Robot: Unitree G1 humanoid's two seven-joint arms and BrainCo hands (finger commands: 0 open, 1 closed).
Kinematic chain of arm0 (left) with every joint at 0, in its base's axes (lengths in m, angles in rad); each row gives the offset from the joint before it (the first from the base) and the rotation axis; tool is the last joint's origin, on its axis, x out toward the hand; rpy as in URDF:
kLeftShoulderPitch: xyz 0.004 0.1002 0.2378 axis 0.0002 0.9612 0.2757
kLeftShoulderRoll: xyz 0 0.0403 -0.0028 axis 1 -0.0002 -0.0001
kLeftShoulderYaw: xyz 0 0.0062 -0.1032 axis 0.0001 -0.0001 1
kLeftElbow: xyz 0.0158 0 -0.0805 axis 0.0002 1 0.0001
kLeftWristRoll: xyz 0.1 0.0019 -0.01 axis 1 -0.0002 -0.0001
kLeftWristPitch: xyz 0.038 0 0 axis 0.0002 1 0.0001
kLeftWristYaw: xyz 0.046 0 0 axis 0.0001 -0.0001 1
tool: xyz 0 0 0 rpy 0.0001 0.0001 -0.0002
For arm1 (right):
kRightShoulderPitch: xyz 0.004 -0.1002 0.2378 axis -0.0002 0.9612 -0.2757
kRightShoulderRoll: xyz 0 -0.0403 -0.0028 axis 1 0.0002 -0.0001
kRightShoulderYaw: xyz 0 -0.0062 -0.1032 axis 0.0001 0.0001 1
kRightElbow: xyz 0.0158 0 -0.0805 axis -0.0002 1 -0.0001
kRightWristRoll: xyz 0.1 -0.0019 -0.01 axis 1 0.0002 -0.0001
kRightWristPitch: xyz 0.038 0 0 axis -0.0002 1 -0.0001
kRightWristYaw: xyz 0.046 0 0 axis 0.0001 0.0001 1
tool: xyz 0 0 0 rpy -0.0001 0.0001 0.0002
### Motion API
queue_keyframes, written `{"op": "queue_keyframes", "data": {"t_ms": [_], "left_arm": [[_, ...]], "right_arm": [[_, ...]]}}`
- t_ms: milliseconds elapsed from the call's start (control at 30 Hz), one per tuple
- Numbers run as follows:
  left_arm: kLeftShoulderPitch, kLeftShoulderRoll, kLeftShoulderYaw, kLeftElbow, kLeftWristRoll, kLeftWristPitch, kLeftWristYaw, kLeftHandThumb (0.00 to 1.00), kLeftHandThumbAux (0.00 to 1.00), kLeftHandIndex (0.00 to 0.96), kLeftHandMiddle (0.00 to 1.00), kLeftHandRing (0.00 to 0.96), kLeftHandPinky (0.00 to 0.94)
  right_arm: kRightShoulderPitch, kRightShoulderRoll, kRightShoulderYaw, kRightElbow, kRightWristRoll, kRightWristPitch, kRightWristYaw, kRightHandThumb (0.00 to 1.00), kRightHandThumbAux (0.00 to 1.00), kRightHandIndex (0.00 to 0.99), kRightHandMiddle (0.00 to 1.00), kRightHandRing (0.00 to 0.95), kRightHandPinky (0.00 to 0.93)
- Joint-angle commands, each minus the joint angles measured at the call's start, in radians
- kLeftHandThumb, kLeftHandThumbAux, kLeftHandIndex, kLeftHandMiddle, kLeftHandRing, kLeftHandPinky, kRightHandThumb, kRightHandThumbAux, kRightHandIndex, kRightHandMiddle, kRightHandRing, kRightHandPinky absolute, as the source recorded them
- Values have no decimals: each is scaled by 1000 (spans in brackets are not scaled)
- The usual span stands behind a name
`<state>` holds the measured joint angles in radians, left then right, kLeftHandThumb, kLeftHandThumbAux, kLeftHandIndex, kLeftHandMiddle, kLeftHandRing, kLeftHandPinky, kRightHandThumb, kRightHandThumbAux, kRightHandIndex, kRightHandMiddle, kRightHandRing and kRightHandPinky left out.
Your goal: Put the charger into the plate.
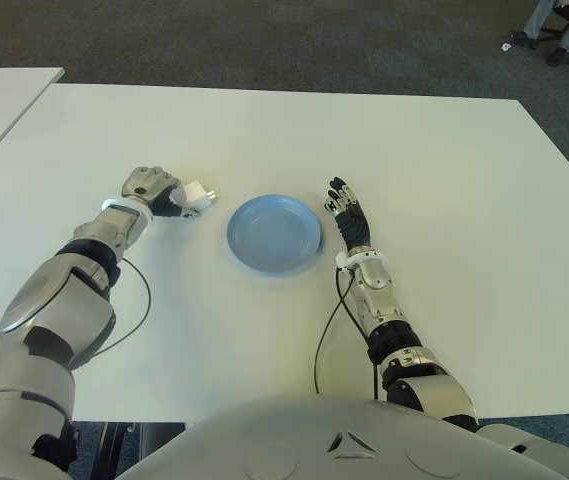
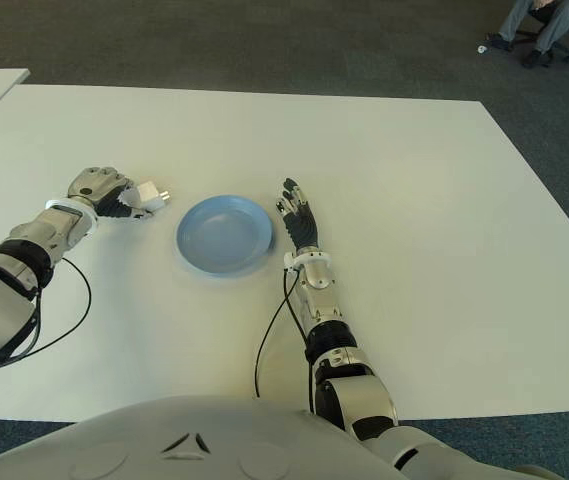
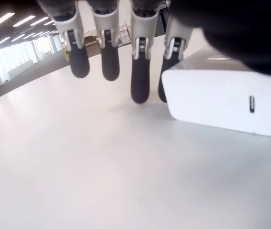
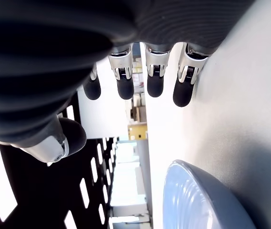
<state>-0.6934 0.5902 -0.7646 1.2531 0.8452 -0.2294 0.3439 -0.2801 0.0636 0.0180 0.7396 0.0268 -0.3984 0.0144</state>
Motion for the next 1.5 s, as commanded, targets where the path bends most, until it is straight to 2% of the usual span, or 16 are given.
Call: {"op": "queue_keyframes", "data": {"t_ms": [33, 333, 533, 667, 933, 1100, 1233, 1400, 1500], "left_arm": [[73, -28, -33, 13, 35, -42, -30, 738, 696, 443, 819, 832, 827], [70, -29, -19, 2, 21, -50, -33, 742, 695, 443, 828, 836, 840], [70, -39, 24, -20, -20, -35, -36, 744, 694, 443, 837, 841, 868], [77, -52, 77, -39, -67, -20, -25, 746, 695, 443, 846, 849, 876], [83, -91, 191, -143, -159, 55, -25, 749, 696, 443, 847, 848, 857], [101, -91, 240, -282, -186, 112, -49, 749, 696, 443, 846, 848, 850], [135, -83, 294, -403, -215, 127, -55, 750, 696, 443, 844, 846, 844], [195, -61, 365, -625, -238, 167, -100, 750, 696, 443, 846, 846, 836], [222, -59, 396, -716, -243, 193, -130, 750, 696, 443, 848, 846, 834]], "right_arm": [[11, 18, 1, 23, -10, 28, -9, 0, 509, 0, 24, 13, 14], [12, 19, 3, 21, -15, 31, -18, 0, 505, 0, 29, 18, 17], [11, 20, 4, 22, -17, 32, -25, 0, 506, 0, 29, 19, 21], [11, 22, 3, 23, -15, 31, -27, 0, 507, 0, 30, 19, 21], [9, 24, 0, 27, -9, 29, -24, 0, 509, 0, 34, 20, 17], [8, 23, 1, 27, -10, 28, -23, 0, 508, 0, 35, 21, 15], [7, 23, 1, 29, -9, 27, -20, 0, 503, 0, 35, 21, 17], [6, 26, 0, 27, -5, 25, -16, 0, 487, 0, 37, 24, 26], [3, 27, -1, 32, -3, 23, -15, 0, 477, 0, 39, 25, 30]]}}
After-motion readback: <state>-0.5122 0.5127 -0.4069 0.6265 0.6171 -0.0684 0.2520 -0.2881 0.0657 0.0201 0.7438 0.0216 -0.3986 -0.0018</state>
